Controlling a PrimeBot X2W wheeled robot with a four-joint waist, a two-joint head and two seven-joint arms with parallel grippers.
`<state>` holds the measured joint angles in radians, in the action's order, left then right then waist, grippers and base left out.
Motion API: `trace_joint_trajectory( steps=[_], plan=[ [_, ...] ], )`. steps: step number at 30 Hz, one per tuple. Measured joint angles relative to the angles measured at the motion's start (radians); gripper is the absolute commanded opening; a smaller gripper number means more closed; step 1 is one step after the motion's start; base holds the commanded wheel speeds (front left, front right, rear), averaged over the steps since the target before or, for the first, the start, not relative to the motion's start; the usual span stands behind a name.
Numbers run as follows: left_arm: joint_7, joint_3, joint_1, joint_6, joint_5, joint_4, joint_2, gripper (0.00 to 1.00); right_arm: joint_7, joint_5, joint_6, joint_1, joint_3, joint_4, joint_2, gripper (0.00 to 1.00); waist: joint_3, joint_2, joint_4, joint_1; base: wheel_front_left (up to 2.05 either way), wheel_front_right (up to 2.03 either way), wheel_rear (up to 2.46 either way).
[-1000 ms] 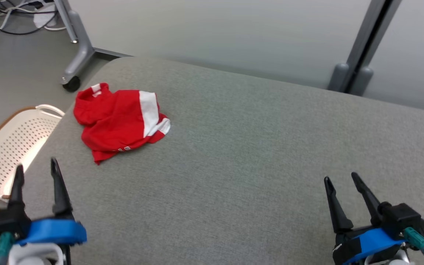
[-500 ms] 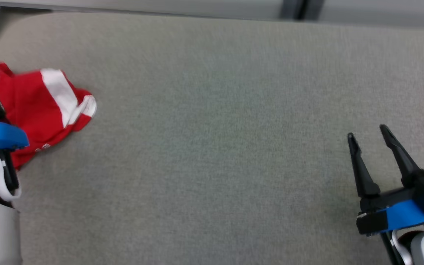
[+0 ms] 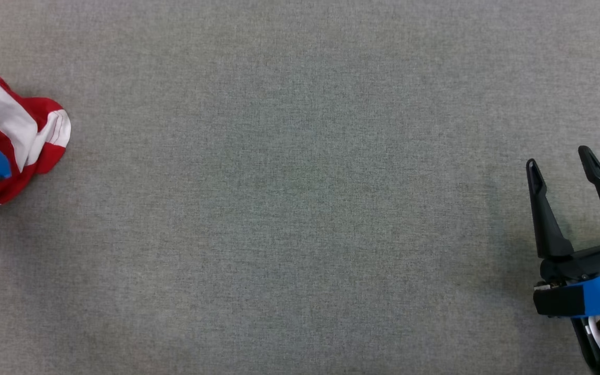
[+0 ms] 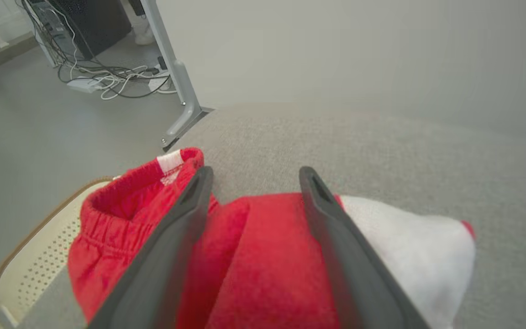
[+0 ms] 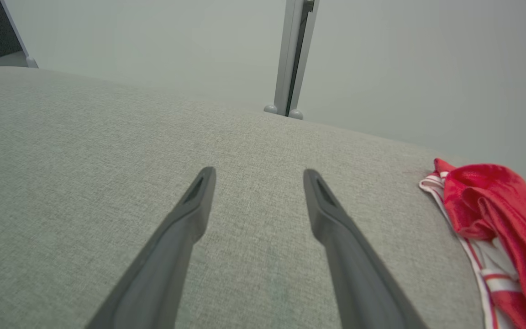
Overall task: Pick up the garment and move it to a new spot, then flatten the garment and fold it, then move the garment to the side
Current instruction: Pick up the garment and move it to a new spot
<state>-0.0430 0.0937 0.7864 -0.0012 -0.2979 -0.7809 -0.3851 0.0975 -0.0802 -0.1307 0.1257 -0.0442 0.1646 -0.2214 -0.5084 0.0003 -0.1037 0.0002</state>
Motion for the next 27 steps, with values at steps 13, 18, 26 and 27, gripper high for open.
trace_joint_trajectory(
  steps=[13, 18, 26, 27],
  plan=[
    [0.275, -0.022, 0.067, -0.07, -0.064, -0.224, -0.01, 1.0, 0.001, -0.002, 0.0, 0.015, 0.006, -0.013, -0.005, 1.0, -0.007, -0.0004, -0.007, -0.0003, 0.0, 0.0, 0.0],
    [0.334, -0.03, 0.076, -0.098, -0.088, -0.259, -0.021, 0.0, 0.002, -0.008, 0.0, 0.025, 0.016, -0.026, -0.005, 1.0, 0.009, -0.0004, 0.006, -0.0003, 0.0, 0.0, 0.0],
    [0.292, -0.051, 0.063, -0.113, -0.096, -0.275, -0.035, 0.0, 0.019, -0.011, 0.0, 0.026, 0.03, -0.066, 0.013, 1.0, 0.059, -0.0004, 0.032, -0.0002, 0.0, 0.0, 0.0],
    [0.282, -0.056, 0.061, -0.114, -0.095, -0.273, -0.037, 0.0, 0.025, -0.011, 0.0, 0.026, 0.033, -0.074, 0.016, 1.0, 0.069, -0.0004, 0.035, -0.0002, 0.0, 0.0, 0.0]
  ],
)
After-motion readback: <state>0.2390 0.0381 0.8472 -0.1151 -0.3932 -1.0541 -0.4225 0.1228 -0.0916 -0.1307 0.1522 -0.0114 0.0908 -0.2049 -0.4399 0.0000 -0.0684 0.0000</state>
